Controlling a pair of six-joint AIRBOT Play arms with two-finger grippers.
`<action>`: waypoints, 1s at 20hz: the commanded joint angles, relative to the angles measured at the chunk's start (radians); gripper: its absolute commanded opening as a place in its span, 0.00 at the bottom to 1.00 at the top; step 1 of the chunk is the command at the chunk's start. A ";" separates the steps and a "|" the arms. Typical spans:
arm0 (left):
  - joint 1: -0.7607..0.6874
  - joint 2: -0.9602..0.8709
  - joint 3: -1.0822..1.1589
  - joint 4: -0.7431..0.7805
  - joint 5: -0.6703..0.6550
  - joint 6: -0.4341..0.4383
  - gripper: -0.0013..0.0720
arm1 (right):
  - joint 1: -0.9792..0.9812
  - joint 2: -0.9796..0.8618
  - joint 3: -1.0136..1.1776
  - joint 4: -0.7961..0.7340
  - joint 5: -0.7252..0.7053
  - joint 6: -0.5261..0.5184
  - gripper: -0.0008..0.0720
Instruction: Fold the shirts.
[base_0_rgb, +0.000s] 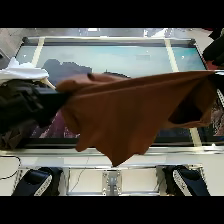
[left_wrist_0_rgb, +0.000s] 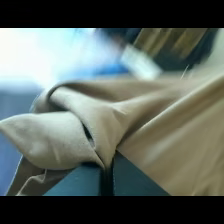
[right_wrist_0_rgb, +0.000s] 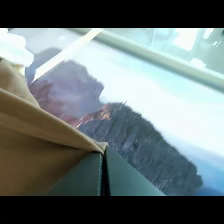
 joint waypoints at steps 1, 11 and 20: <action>0.001 -0.049 -0.147 0.197 -0.203 -0.117 0.03 | 0.000 -0.114 -0.052 0.056 0.055 0.002 0.02; 0.002 -0.557 -0.407 0.282 0.383 -0.117 0.03 | 0.243 -0.694 -0.409 0.066 -0.436 -0.001 0.03; 0.002 -0.671 -0.278 0.283 0.824 -0.117 0.03 | 0.220 -0.819 -0.329 0.067 -0.956 0.038 0.02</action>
